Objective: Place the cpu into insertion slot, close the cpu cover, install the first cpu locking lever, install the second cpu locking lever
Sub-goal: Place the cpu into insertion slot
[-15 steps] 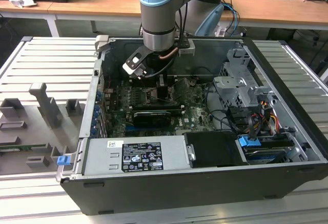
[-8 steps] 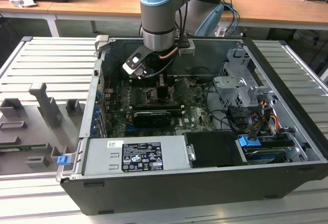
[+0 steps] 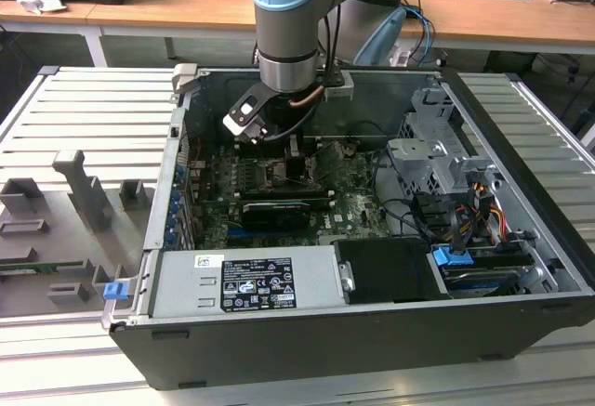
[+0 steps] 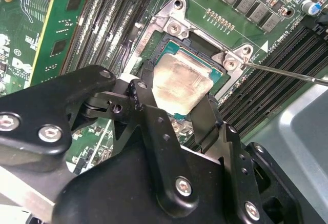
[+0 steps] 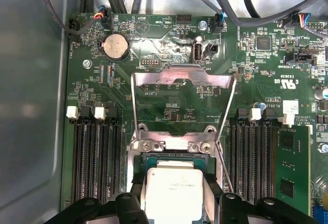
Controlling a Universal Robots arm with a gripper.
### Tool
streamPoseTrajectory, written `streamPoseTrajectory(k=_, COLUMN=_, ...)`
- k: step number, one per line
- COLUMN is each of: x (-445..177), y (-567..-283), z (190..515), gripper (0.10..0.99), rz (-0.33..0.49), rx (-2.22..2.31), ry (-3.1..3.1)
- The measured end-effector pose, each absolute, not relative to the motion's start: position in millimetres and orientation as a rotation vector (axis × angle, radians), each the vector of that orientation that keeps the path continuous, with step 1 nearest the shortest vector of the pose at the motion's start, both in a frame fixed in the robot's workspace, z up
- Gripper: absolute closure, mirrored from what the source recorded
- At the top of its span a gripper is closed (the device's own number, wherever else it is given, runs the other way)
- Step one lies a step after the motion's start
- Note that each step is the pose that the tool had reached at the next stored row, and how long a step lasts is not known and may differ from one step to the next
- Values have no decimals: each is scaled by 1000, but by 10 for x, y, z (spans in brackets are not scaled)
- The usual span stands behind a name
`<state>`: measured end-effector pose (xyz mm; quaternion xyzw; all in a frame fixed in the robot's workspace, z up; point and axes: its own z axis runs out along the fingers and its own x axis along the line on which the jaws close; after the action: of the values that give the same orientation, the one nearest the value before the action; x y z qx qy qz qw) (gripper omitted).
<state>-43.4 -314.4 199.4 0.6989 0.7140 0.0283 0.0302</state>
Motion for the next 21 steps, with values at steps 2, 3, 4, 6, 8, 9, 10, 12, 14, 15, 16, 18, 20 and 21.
streamPoseTrajectory(k=2, x=-433, y=-3144, z=1994, gripper=553, rz=87, rx=2154, ry=2201)
streamPoseTrajectory(k=3, x=-431, y=-3143, z=1992, gripper=553, rz=89, rx=2155, ry=2202)
streamPoseTrajectory(k=4, x=-430, y=-3143, z=1992, gripper=537, rz=88, rx=2154, ry=2201)
streamPoseTrajectory(k=6, x=-428, y=-3143, z=1994, gripper=475, rz=87, rx=2154, ry=2201)
streamPoseTrajectory(k=8, x=-427, y=-3143, z=2002, gripper=475, rz=86, rx=2151, ry=2204)
streamPoseTrajectory(k=9, x=-427, y=-3143, z=2002, gripper=475, rz=83, rx=2137, ry=2215)
streamPoseTrajectory(k=10, x=-428, y=-3143, z=2002, gripper=475, rz=81, rx=2122, ry=2227)
streamPoseTrajectory(k=12, x=-428, y=-3143, z=2003, gripper=557, rz=80, rx=2102, ry=2245)
streamPoseTrajectory(k=14, x=-427, y=-3139, z=2003, gripper=557, rz=80, rx=2104, ry=2244)
streamPoseTrajectory(k=15, x=-424, y=-3137, z=2002, gripper=557, rz=80, rx=2107, ry=2241)
streamPoseTrajectory(k=16, x=-415, y=-3136, z=1999, gripper=557, rz=81, rx=2111, ry=2237)
streamPoseTrajectory(k=18, x=-412, y=-3138, z=2002, gripper=478, rz=79, rx=2116, ry=2231)
streamPoseTrajectory(k=20, x=-412, y=-3138, z=2012, gripper=478, rz=79, rx=2116, ry=2231)
streamPoseTrajectory(k=21, x=-412, y=-3138, z=2019, gripper=478, rz=79, rx=2116, ry=2231)
